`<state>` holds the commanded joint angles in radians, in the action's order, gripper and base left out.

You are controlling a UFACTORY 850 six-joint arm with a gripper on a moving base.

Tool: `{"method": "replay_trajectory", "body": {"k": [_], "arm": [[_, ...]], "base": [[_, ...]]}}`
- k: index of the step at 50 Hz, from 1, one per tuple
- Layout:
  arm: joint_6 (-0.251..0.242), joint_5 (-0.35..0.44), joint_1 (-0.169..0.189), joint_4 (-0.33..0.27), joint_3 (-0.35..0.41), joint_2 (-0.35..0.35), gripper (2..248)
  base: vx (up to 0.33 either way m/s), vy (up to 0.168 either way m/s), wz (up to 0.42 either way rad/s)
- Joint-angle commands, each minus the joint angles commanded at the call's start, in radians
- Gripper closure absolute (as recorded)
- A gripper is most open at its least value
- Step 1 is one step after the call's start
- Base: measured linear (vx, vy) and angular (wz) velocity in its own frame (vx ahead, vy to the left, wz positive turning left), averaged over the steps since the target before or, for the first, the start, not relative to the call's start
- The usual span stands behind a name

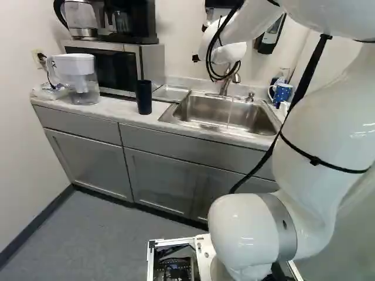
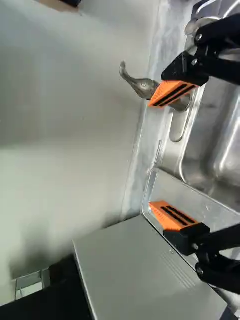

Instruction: Rinse the cup and place it in the tray

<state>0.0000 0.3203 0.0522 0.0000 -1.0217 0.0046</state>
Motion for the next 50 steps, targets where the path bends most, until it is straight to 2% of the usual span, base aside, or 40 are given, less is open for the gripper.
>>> {"method": "replay_trajectory", "body": {"k": [14, 50], "arm": [[0.0, -0.062, -0.005, 0.001, 0.05, 0.051, 3], [0.0, -0.307, -0.004, 0.036, 0.102, 0.105, 3]], "base": [[0.0, 0.0, 0.0], [0.0, 0.0, 0.0]]}}
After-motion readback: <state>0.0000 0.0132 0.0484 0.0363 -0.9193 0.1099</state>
